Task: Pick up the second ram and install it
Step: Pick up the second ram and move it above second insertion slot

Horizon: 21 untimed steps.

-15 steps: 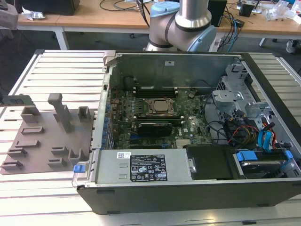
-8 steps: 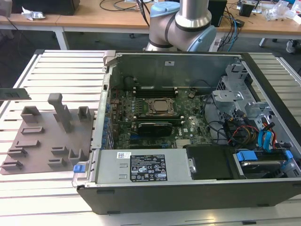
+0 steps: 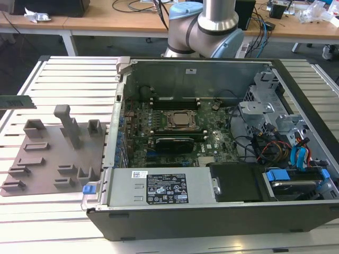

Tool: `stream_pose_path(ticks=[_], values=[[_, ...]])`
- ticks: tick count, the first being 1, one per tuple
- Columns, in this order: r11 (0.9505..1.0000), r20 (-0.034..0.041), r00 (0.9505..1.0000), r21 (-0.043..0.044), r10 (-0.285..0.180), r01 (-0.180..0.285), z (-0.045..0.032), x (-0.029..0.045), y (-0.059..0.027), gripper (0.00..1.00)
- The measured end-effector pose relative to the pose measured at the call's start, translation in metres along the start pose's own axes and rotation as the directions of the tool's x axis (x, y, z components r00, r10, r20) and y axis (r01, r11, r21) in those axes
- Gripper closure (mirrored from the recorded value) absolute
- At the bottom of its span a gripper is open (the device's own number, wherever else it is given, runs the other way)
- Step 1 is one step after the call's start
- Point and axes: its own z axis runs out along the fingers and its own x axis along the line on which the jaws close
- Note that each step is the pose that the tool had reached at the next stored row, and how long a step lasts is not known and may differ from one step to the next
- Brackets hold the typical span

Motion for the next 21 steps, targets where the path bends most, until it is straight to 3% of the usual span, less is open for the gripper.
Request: stream_pose_path(ticks=[2,5,6,8,21], values=[[1.0,0.0001,1.0,-0.0001,0.0,0.0,0.0001,-0.0001,-0.0108,0.87],[1.0,0.0,1.0,-0.0008,0.0,0.0,0.0001,-0.0003,-0.0337,0.87],[1.0,0.0001,1.0,-0.001,0.0,0.0,0.0002,-0.0004,-0.0476,0.87],[1.0,0.0001,1.0,-0.0016,0.0,0.0,0.0001,-0.0006,-0.065,0.87],[1.0,0.0,1.0,-0.0038,0.0,0.0,0.0001,-0.0012,-0.1346,0.87]])
